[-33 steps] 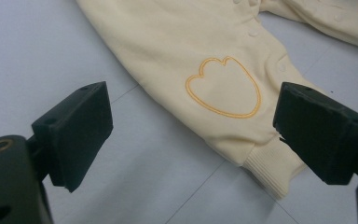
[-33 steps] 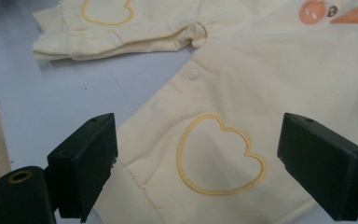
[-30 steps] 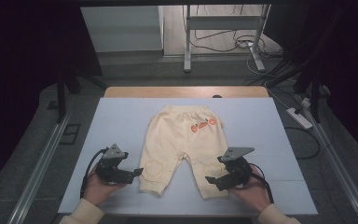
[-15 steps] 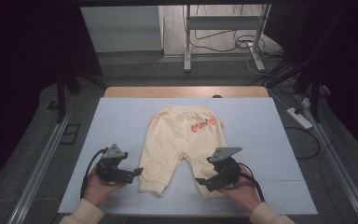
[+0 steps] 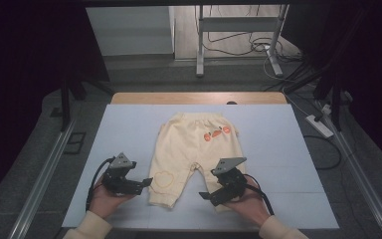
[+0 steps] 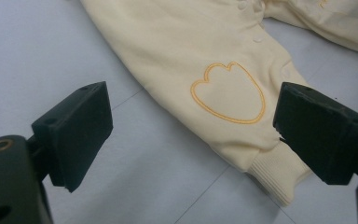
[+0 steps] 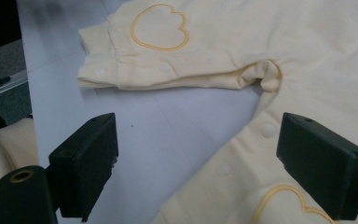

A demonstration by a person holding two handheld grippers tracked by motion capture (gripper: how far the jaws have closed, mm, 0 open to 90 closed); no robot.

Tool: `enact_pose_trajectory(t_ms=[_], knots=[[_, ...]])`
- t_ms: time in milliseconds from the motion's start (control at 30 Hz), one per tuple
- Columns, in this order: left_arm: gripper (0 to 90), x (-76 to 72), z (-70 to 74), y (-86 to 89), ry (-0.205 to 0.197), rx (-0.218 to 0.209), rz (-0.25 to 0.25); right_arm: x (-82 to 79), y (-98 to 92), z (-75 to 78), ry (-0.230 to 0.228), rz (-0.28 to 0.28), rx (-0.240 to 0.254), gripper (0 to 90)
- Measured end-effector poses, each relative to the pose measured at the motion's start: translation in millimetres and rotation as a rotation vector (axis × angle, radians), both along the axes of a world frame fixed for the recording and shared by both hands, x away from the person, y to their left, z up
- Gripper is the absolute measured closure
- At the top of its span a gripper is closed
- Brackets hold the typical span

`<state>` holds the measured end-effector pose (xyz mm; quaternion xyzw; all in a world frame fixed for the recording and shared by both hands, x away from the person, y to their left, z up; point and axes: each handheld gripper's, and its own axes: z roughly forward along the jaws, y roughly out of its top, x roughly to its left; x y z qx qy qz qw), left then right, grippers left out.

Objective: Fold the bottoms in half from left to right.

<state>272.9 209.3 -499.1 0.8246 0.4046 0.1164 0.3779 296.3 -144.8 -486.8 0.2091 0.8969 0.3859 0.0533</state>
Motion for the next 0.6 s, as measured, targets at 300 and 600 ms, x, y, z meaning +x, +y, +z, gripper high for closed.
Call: enact_pose_trajectory(t_ms=[300, 600], knots=[[11.1, -1.1, 0.3, 1.3, -0.005, -0.005, 0.011, -0.2, 20.5, -1.9, 0.004, 0.046, -0.002, 13.0], [11.3, -3.3, 0.6, 1.7, -0.005, -0.002, 0.002, -0.1, 36.9, -4.4, 0.011, 0.078, -0.006, 13.0]])
